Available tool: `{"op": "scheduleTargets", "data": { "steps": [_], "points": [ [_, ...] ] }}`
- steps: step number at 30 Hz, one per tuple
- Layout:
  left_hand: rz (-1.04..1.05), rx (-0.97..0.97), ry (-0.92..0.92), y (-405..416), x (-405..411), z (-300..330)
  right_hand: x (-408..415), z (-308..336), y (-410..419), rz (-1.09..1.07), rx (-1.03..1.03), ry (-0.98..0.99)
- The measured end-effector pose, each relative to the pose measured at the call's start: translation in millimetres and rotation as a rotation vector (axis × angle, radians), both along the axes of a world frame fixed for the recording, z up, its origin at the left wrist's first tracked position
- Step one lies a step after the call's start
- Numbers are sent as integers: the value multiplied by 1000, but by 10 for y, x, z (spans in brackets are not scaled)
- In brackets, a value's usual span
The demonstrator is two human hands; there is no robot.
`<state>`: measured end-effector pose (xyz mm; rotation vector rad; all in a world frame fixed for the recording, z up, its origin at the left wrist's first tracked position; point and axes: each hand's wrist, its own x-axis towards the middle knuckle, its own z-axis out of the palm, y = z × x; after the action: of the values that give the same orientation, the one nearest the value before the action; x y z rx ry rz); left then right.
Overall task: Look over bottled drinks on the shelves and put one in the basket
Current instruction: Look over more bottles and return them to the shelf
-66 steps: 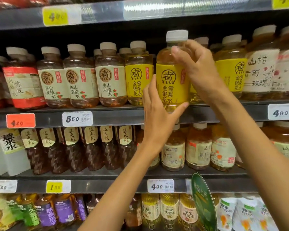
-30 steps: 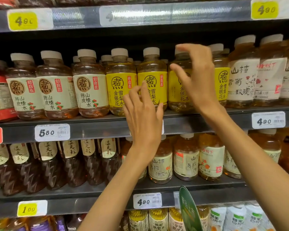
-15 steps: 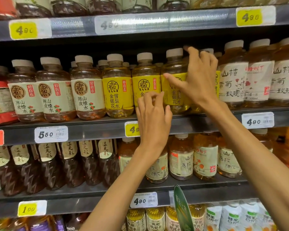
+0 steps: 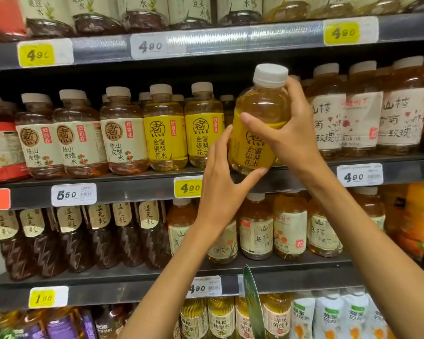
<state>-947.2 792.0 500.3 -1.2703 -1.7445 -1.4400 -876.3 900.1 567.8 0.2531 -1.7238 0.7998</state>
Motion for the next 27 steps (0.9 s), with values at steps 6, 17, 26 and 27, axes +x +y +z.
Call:
{"op": "scheduleTargets", "data": {
  "steps": [6, 17, 26, 27],
  "points": [
    [-135, -5, -177, -216, 265, -51, 315, -122, -211, 310, -224, -93],
    [-451, 46, -560, -791, 921, -411, 450, -438, -459, 854, -537, -386],
    [-653, 154, -1122, -1107, 990, -651, 426, -682, -747, 927, -785, -503],
    [-703, 174, -1163, -1131, 978, -664, 420, -694, -767, 921, -804, -525]
  ]
}}
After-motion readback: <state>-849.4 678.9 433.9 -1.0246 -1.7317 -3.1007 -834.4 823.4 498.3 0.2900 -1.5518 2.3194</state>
